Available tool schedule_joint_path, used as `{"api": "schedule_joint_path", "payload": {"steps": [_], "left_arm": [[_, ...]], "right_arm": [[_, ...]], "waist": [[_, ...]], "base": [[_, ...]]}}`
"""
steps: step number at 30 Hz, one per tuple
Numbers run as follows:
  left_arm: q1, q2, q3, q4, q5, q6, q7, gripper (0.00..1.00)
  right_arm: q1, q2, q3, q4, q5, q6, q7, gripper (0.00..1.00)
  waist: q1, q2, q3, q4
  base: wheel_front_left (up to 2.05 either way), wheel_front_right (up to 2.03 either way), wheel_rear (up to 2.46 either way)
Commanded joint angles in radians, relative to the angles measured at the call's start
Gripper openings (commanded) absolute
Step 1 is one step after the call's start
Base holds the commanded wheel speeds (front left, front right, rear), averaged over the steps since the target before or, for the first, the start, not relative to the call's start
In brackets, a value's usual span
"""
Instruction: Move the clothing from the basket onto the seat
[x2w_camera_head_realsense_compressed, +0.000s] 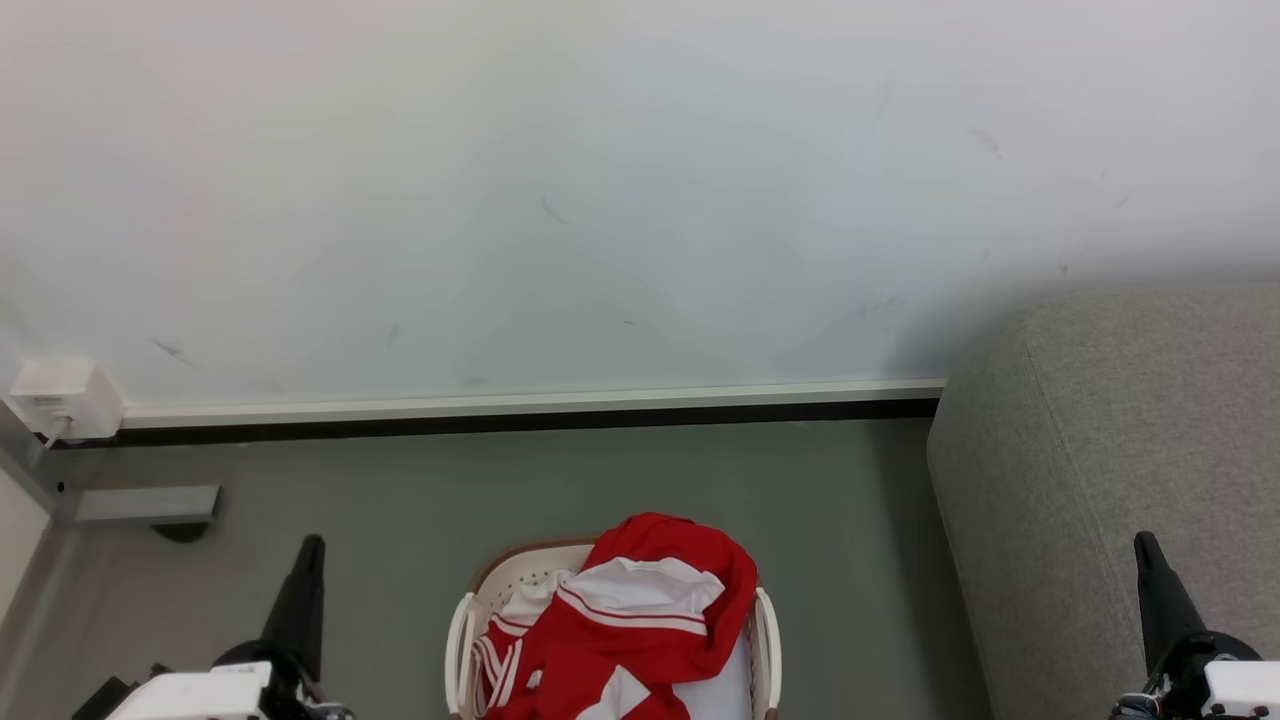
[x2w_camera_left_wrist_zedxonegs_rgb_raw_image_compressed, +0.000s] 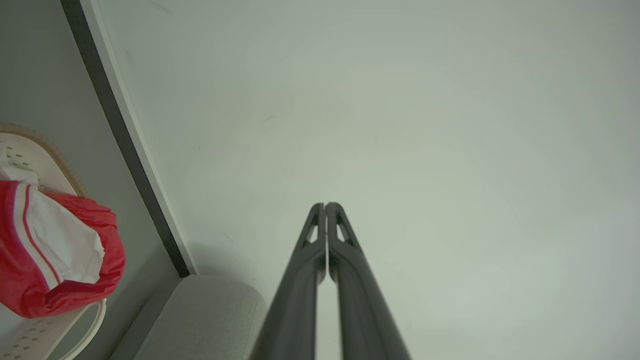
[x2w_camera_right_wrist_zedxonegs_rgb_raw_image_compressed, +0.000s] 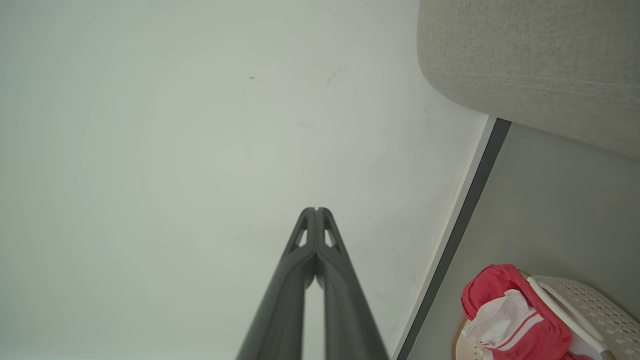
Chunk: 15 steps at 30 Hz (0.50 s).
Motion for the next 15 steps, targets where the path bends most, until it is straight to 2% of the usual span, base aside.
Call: {"api": "schedule_joint_path", "payload": {"steps": [1,2,3,4,9,15], "left_arm": [[-0.008,0.002,0.0,-0.003,-0.014,-0.004,0.003,0.0],[0.0,0.0,-0.001,0.0,0.001,0.0,-0.001,1.0],[0.004,-0.001,-0.001,0.006,0.001,0.0,-0.002,0.0],[0.009,-0.003,-0.003,0.012,0.003,0.002,-0.004,1.0],[0.013,-0.002,-0.022,0.007,0.021,0.002,-0.03,1.0],[0.018,-0.002,-0.039,0.002,0.07,0.001,-0.06,1.0]], "right_arm": [[-0.013,-0.006,-0.004,-0.004,0.002,-0.002,0.002,0.0],[0.0,0.0,0.0,0.0,0.0,0.0,-0.001,1.0],[0.004,0.002,0.001,0.007,0.0,0.0,-0.002,0.0],[0.009,0.005,0.003,0.013,-0.001,0.0,-0.004,1.0],[0.015,0.004,0.015,0.014,-0.034,0.0,-0.031,1.0],[0.023,0.003,0.029,0.001,-0.129,0.0,-0.06,1.0]], "waist": [[0.0,0.0,0.0,0.0],[0.0,0.0,0.0,0.0],[0.0,0.0,0.0,0.0],[0.0,0.0,0.0,0.0],[0.0,0.0,0.0,0.0],[0.0,0.0,0.001,0.0]], "base": [[0.0,0.0,0.0],[0.0,0.0,0.0],[0.0,0.0,0.0],[0.0,0.0,0.0],[0.0,0.0,0.0],[0.0,0.0,0.0]]}}
